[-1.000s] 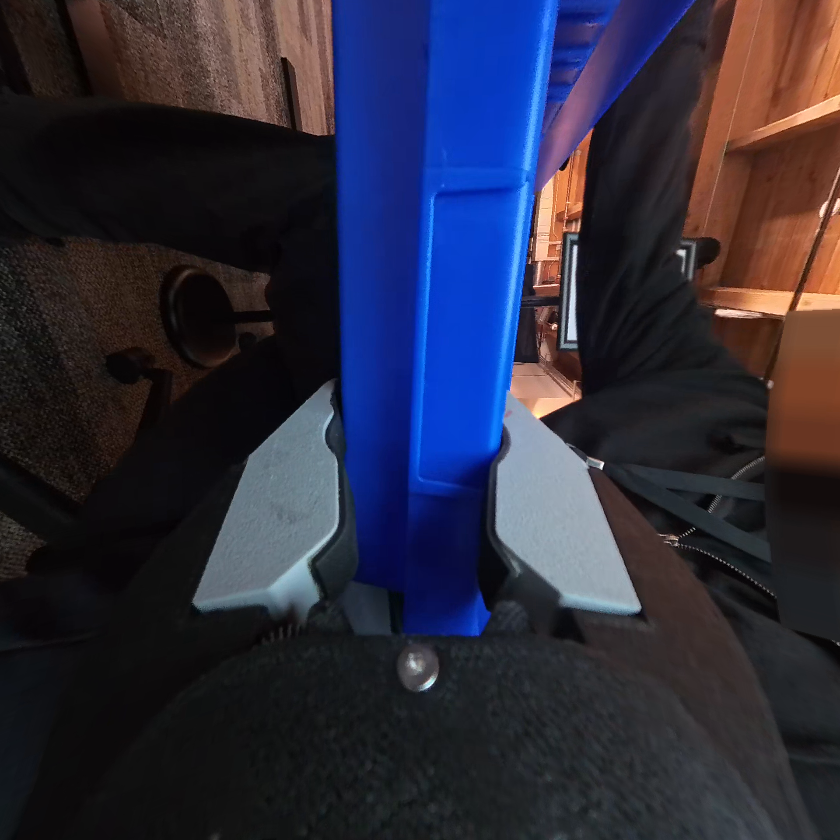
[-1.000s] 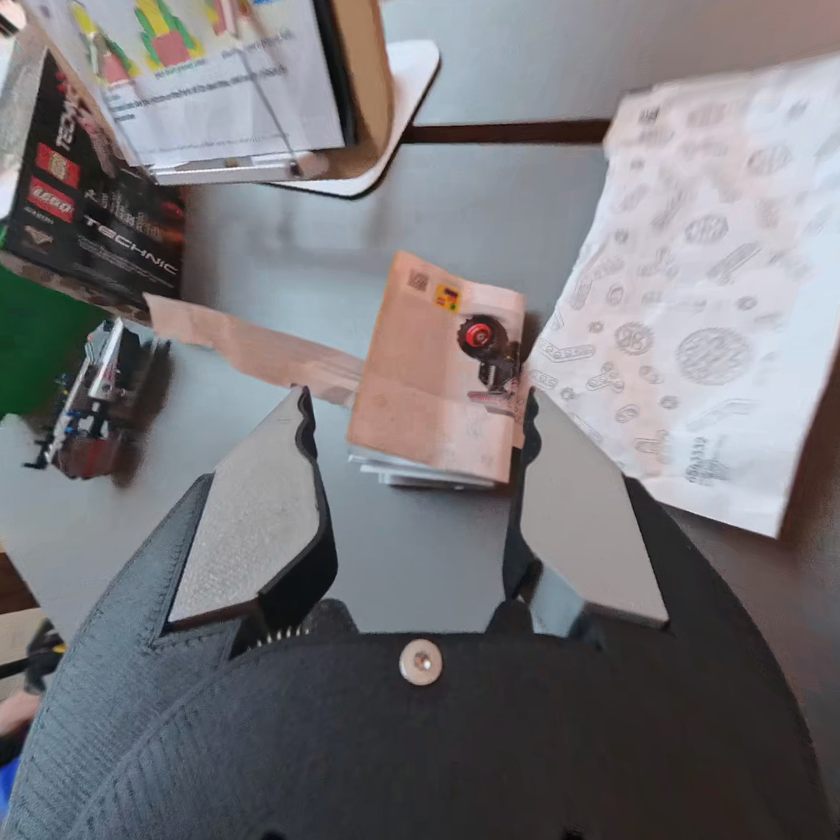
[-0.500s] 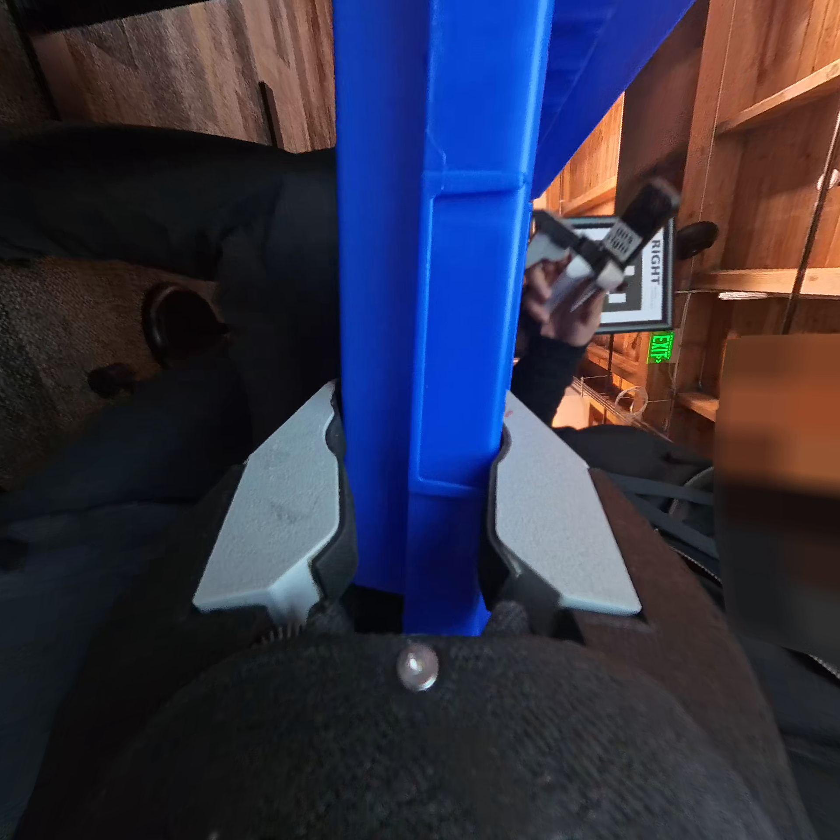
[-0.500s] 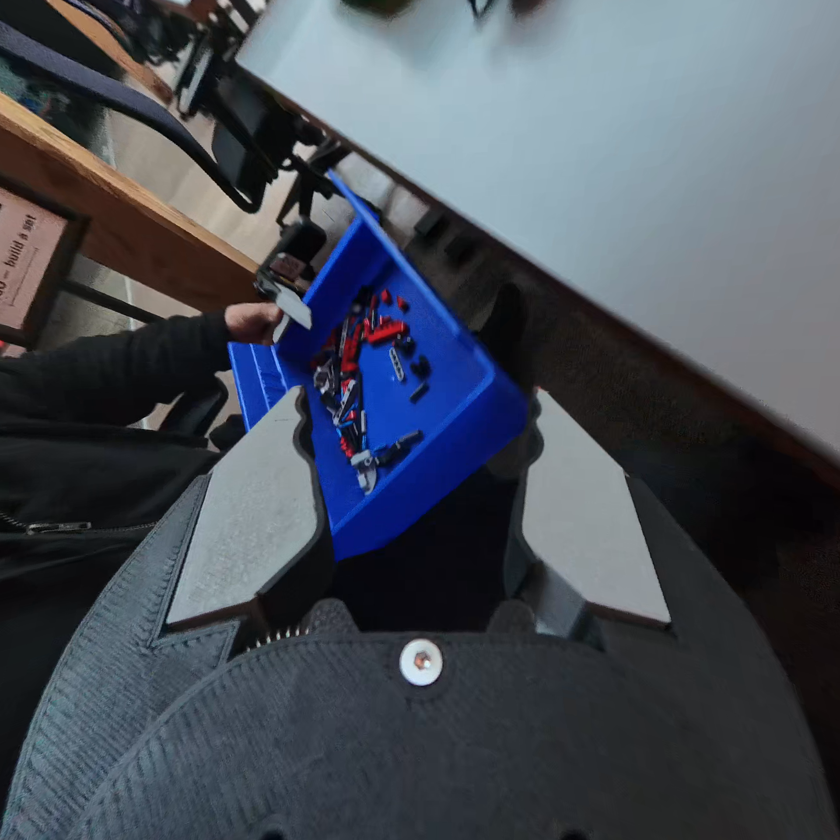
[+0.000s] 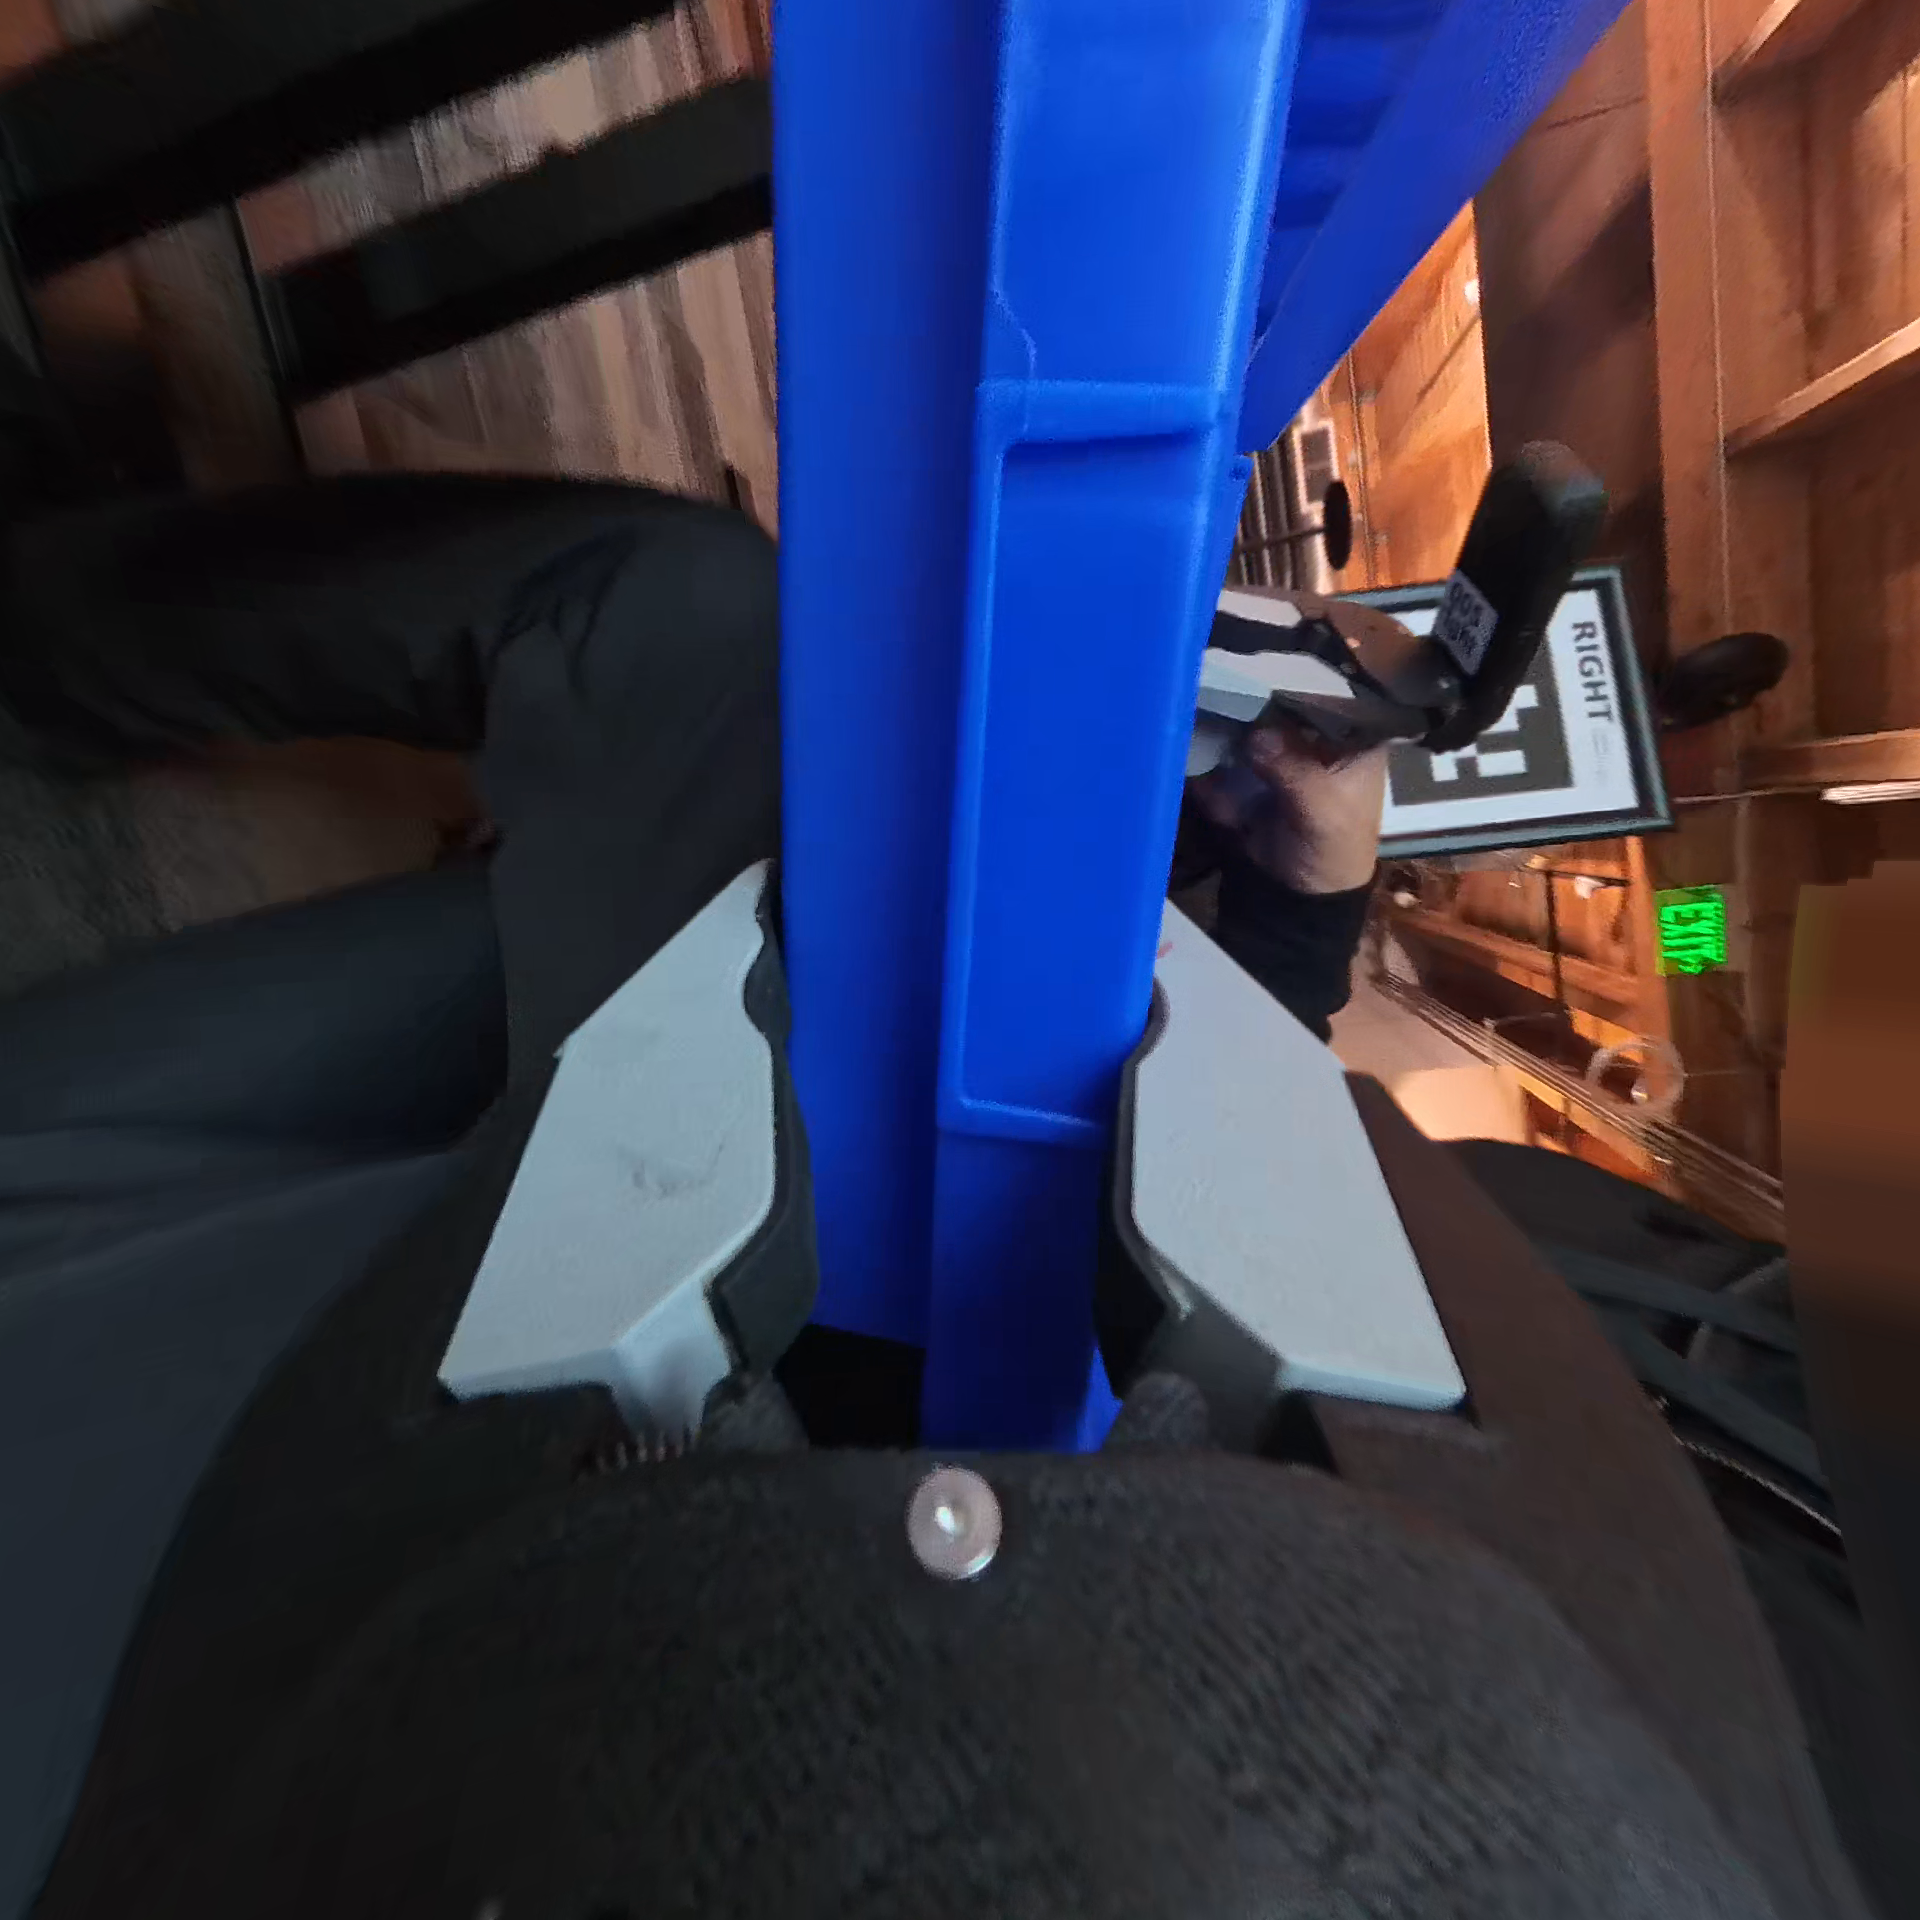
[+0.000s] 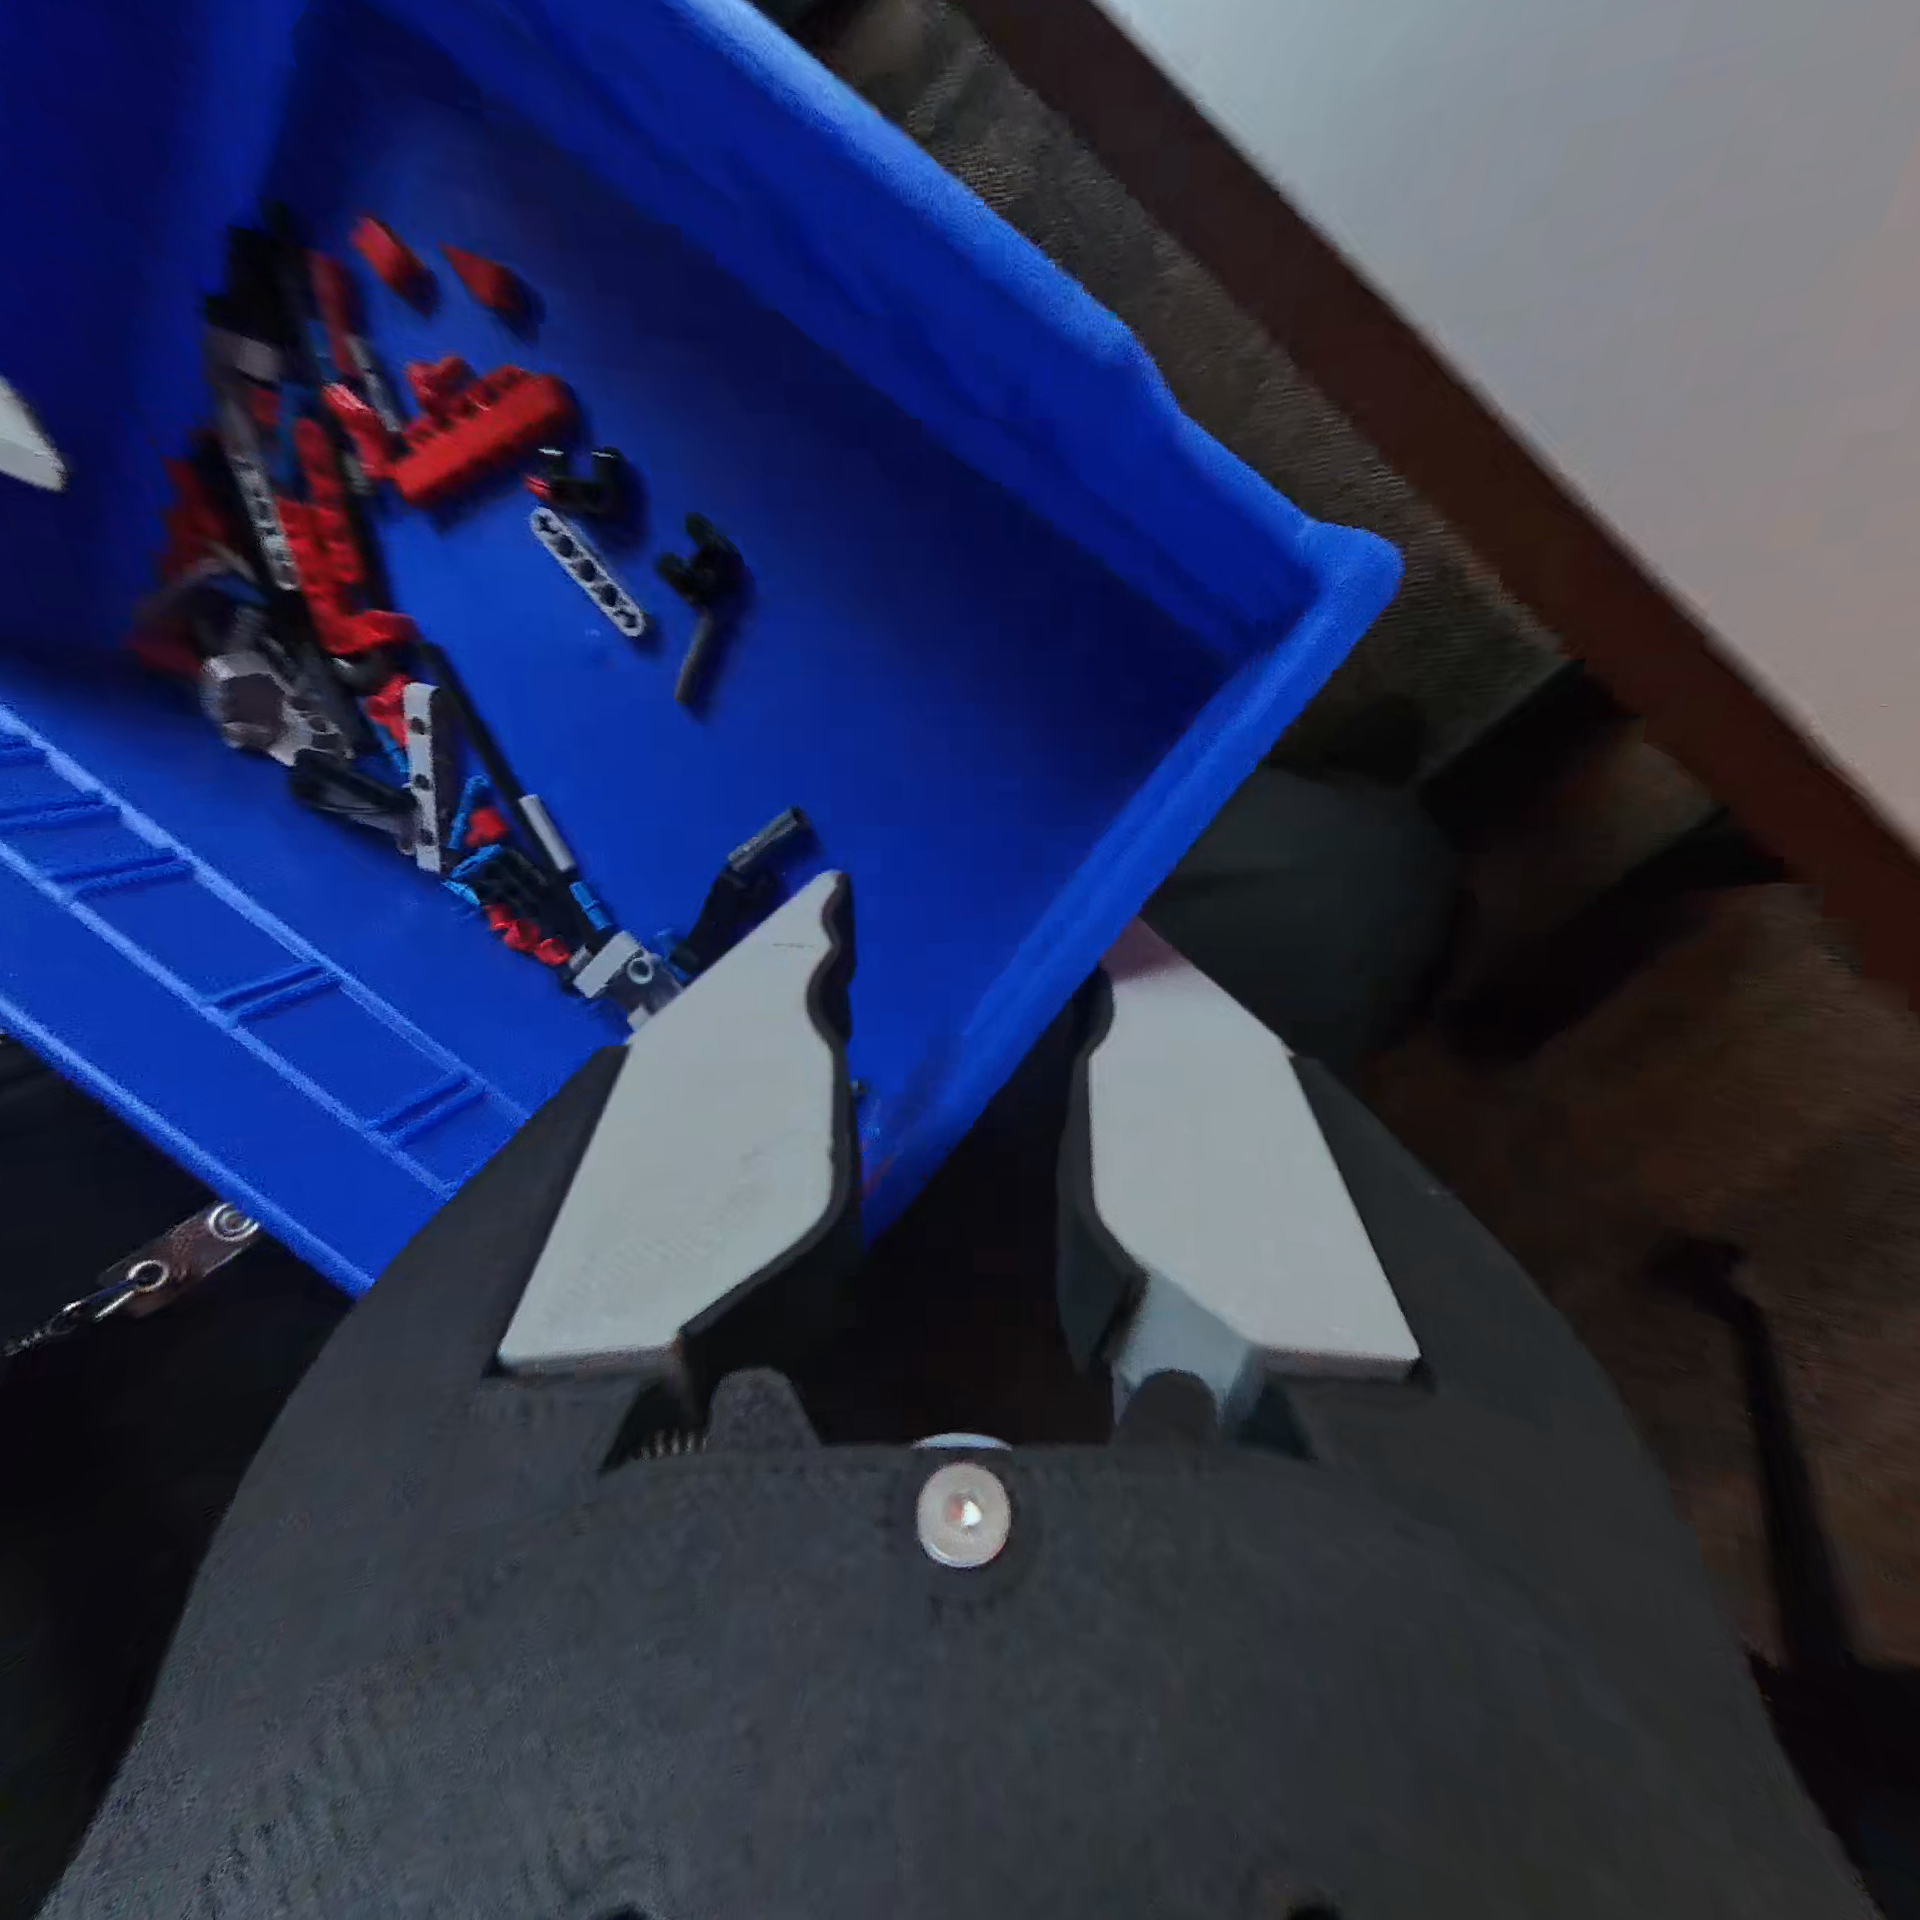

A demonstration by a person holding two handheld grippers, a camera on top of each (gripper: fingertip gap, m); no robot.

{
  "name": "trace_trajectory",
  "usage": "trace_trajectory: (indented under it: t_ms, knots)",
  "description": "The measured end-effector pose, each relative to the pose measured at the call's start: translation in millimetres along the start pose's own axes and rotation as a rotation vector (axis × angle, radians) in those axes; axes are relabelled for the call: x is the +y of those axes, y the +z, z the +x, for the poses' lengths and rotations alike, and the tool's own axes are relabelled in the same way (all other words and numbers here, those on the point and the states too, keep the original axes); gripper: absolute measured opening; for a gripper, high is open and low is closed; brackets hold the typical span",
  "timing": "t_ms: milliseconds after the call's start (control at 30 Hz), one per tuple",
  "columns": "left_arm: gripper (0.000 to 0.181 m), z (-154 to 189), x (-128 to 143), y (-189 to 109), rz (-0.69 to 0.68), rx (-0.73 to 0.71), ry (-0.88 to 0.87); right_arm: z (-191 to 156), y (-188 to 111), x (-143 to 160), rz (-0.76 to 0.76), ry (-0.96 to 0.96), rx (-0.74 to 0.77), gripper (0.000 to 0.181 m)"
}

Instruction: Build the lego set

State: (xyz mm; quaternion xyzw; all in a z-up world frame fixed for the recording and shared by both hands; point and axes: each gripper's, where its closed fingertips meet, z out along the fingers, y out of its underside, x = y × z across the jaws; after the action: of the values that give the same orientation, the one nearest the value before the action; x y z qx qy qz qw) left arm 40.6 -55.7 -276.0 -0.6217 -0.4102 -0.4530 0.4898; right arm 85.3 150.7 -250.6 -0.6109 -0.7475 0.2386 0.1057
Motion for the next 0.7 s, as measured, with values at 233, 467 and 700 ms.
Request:
trace_trajectory:
  t_ms: [233, 467, 700]
  knots:
    - [0.064, 69, -49, 52, 0.164, 0.045, 0.033, 85, -55, -77, -0.164, -0.109, 0.081, 0.006]
    - [0.065, 77, -69, 164, 0.209, 0.156, -0.095, 199, -58, -145, -0.383, -0.197, 0.077, 0.003]
    - [0.065, 62, -43, 227, -0.061, 0.152, -0.107, 289, -5, -137, -0.546, -0.205, -0.048, 0.001]
